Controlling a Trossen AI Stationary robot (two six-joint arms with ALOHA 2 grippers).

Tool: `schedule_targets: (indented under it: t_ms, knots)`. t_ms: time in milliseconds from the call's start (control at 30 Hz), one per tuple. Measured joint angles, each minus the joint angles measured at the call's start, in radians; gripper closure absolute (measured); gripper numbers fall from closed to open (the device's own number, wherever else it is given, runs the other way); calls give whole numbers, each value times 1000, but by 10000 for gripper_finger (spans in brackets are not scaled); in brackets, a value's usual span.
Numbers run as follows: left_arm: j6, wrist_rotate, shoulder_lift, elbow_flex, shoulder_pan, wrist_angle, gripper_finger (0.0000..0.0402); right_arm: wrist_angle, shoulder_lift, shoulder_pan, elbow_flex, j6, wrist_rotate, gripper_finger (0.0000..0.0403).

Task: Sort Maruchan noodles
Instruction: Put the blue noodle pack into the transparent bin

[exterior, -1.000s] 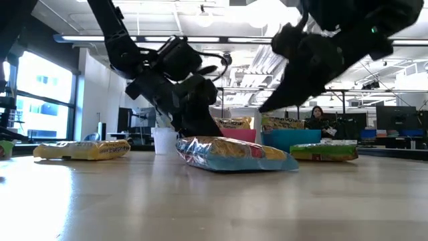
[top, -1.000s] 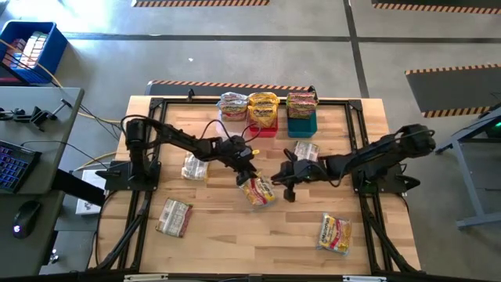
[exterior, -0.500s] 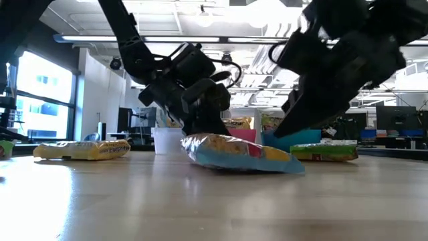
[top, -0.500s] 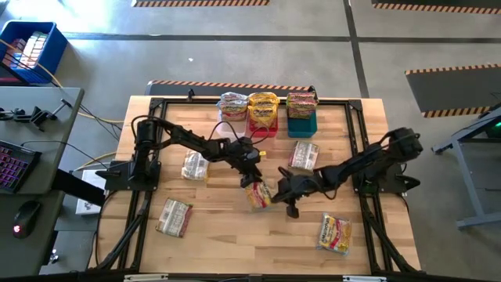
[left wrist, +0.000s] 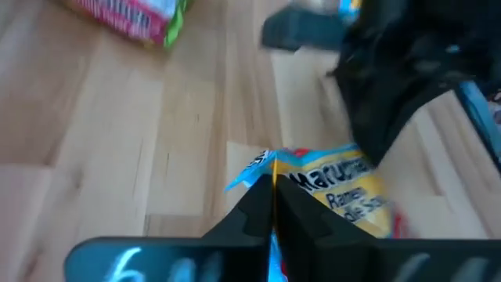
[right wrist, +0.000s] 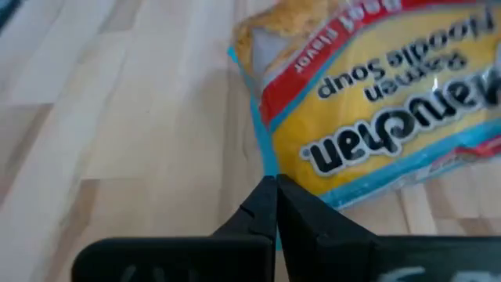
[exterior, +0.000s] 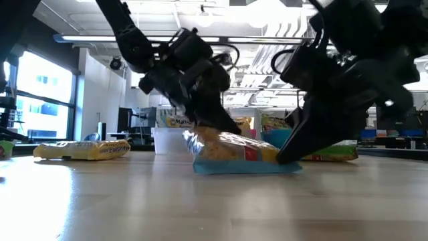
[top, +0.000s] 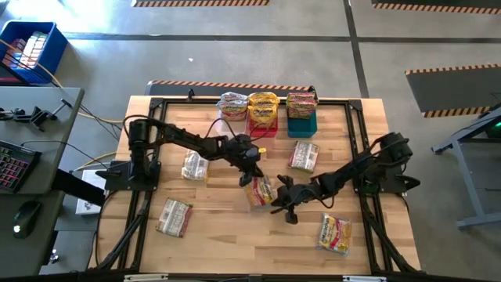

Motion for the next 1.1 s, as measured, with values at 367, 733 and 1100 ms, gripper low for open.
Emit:
schedule_targets:
  t_ms: [367, 733, 1100]
  knots:
    - [110, -78, -128, 1, -37, -85, 401, -219, -142, 5, 0, -12, 114, 391]
    - [140, -134, -199, 0, -60, -124, 401, -1, -200, -75, -135, 66, 80, 244]
    - [138, -167, -199, 1, -60, -127, 401, 381, -195, -215, -226, 115, -51, 163]
